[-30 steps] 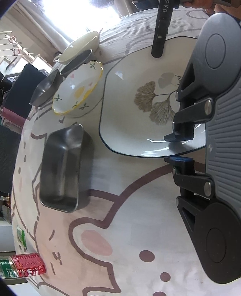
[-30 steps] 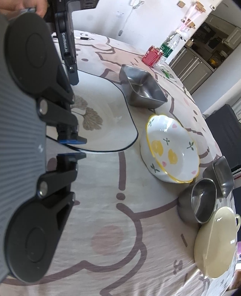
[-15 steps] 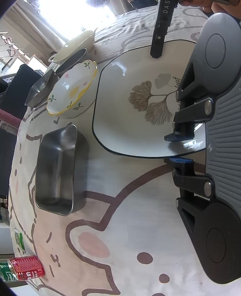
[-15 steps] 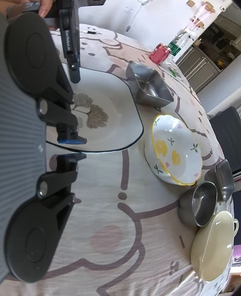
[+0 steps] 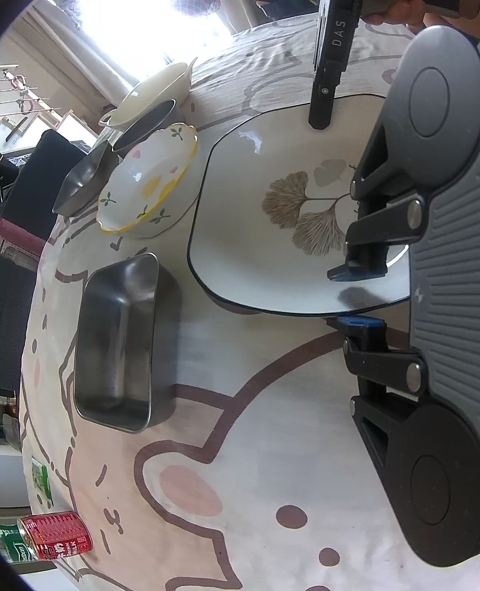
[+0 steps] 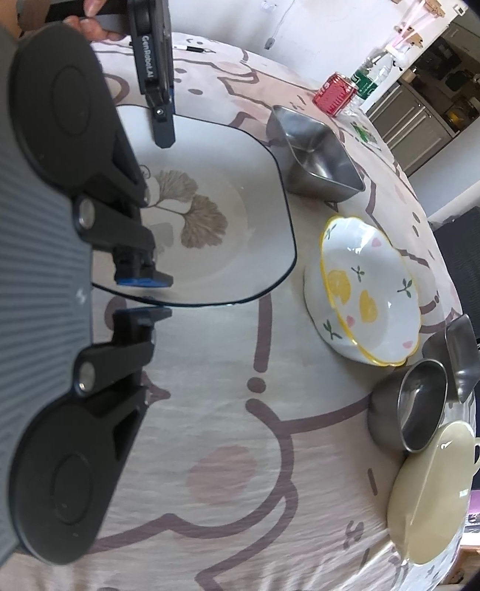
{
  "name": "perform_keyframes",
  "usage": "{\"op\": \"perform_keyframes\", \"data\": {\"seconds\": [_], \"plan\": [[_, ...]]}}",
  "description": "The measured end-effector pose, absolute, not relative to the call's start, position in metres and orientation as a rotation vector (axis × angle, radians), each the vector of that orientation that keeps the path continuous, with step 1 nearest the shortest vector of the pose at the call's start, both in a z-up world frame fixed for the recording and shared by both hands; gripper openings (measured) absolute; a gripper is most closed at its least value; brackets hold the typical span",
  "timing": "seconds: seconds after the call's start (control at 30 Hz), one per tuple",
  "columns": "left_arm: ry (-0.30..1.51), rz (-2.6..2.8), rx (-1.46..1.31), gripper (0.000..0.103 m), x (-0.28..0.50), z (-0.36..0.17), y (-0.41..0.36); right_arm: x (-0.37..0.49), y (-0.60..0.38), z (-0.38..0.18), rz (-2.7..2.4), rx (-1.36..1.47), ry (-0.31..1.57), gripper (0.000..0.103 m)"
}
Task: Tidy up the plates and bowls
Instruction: 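Lower the white plate onto the tablecloth and open both grippers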
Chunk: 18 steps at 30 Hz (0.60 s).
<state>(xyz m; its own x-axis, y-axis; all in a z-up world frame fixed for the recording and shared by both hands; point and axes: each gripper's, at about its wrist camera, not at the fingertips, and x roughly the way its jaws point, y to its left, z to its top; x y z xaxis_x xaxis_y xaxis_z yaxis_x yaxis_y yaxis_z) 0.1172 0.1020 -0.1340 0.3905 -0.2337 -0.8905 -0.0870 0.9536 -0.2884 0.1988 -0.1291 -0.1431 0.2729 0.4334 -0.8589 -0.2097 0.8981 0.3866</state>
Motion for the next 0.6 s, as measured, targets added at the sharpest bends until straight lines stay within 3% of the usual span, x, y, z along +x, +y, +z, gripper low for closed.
{"op": "perform_keyframes", "data": {"seconds": [0.37, 0.6], "plan": [[1.176, -0.100, -0.297, 0.019, 0.1185, -0.1337, 0.1001, 0.1988, -0.1247, -0.1435, 0.443, 0.182, 1.215, 0.016], [1.180, -0.097, -0.308, 0.022, 0.1186, -0.1335, 0.1016, 0.1997, -0.1236, -0.1446, 0.456, 0.187, 1.217, 0.024]]}}
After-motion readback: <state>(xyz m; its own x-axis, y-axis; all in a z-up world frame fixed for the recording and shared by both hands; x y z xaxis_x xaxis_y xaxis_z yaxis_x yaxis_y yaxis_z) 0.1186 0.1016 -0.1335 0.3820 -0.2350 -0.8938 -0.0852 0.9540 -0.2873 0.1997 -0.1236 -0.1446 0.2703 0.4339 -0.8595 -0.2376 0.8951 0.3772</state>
